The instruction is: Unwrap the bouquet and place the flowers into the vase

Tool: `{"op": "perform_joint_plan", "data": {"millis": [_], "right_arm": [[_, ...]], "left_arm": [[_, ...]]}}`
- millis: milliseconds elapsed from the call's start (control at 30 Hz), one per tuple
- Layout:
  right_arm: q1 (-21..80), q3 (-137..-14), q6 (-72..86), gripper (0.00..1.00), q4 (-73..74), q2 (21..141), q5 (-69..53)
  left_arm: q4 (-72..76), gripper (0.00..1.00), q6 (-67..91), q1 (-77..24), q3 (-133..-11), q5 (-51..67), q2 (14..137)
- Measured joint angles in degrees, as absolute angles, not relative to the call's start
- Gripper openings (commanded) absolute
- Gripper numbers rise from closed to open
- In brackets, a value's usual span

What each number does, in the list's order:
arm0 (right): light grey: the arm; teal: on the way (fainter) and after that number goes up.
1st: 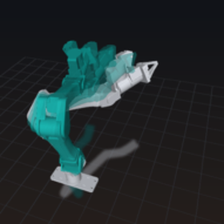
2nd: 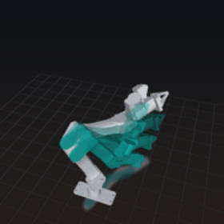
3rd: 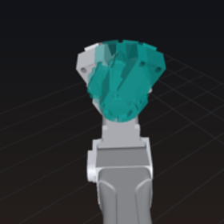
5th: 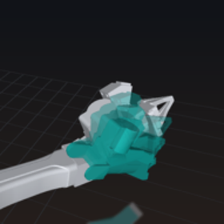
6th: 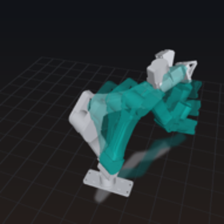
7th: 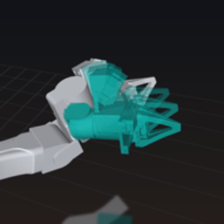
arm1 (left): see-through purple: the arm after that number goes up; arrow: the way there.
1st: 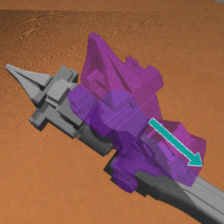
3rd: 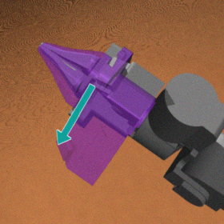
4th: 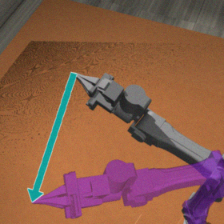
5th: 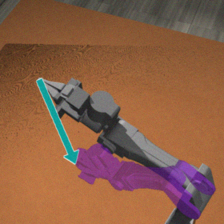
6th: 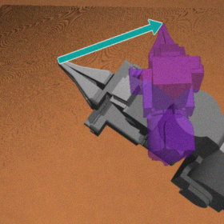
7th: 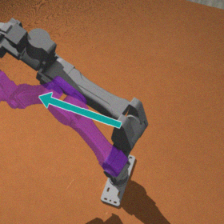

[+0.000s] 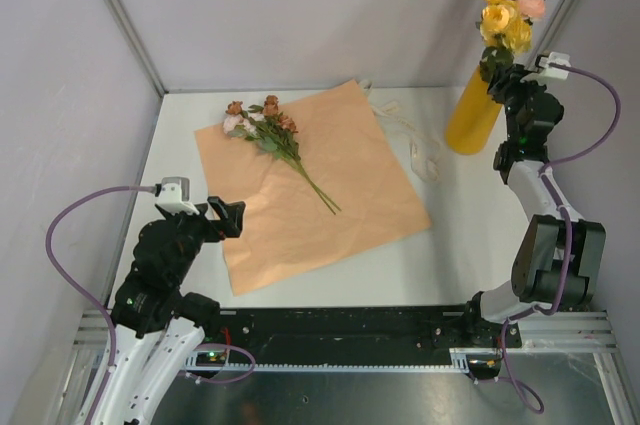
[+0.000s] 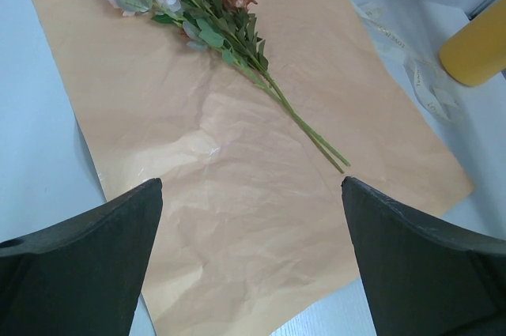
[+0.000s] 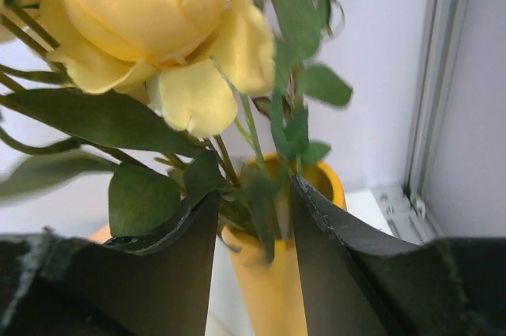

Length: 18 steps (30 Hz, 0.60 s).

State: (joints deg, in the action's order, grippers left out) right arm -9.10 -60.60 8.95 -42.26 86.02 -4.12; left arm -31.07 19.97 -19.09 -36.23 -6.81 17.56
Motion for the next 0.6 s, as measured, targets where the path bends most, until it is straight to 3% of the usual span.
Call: {"op": "perform_joint_plan", "data": {"millis": [333,600], "right_arm": [[-8.8,-61.6,11.2,0.5,-19.1,82.7,2.7],[-7.7,-63.9,14.1,0.62,-8.2,75.6,4.4]], "left_arm": [[-31.1,1.0,20.0,-19.1,-36.2,-6.8,17.1],[-31.1,1.0,20.0,-19.1,-36.2,-5.8,17.1]]}}
